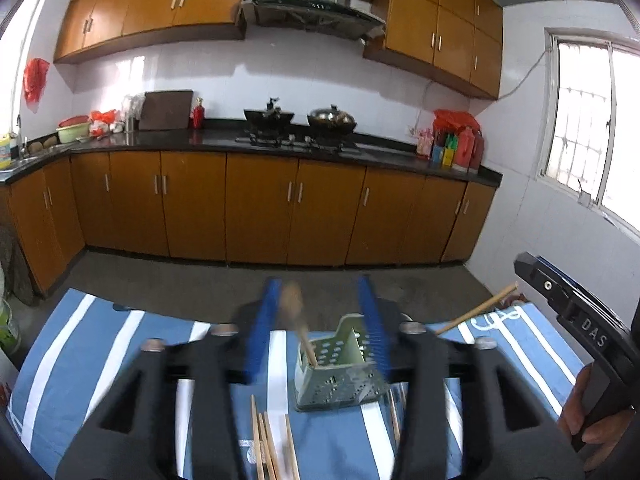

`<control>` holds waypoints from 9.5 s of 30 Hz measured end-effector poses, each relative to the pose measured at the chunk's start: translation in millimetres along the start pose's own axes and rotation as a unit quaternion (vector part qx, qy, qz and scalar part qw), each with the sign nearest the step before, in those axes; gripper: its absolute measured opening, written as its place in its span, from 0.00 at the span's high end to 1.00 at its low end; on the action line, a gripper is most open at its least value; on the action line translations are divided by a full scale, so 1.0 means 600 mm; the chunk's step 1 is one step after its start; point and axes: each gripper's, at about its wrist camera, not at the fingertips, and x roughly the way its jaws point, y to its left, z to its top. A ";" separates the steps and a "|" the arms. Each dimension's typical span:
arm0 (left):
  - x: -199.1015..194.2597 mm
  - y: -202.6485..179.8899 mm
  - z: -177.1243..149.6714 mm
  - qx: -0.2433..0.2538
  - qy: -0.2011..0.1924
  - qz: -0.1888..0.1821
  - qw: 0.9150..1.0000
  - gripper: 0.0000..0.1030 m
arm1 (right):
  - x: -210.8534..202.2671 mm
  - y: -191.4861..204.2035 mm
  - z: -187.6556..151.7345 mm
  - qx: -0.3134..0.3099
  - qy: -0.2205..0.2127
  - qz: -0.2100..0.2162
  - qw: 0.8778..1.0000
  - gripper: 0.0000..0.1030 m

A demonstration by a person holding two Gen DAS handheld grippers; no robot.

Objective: Organize utensils
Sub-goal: 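Open the left gripper to drop its chopstick into the holder while the right gripper releases its own, then move both open grippers back down toward the chopsticks on the cloth, then close the left gripper on another chopstick while the right gripper grasps one too, then raise the left gripper's chopstick upright above the holder while the right gripper carries its own, then open the left gripper over the green holder while the right gripper releases its chopstick, then lower the right gripper onto a bamboo chopstick and close while the left gripper descends open, then close the left gripper on another chopstick while the right gripper holds its own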

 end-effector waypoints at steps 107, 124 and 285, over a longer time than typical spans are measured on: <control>0.046 0.131 -0.339 -0.017 0.227 0.040 0.973 0.92 | 0.031 -0.135 -0.361 0.027 0.260 -0.129 0.956 0.92; 0.046 0.120 -0.341 0.007 0.228 0.057 0.972 0.92 | 0.019 -0.130 -0.367 0.022 0.262 -0.130 0.956 0.91; -0.020 0.070 -0.366 -0.030 0.226 0.020 0.973 0.75 | 0.009 -0.102 -0.368 0.042 0.271 -0.114 0.955 0.92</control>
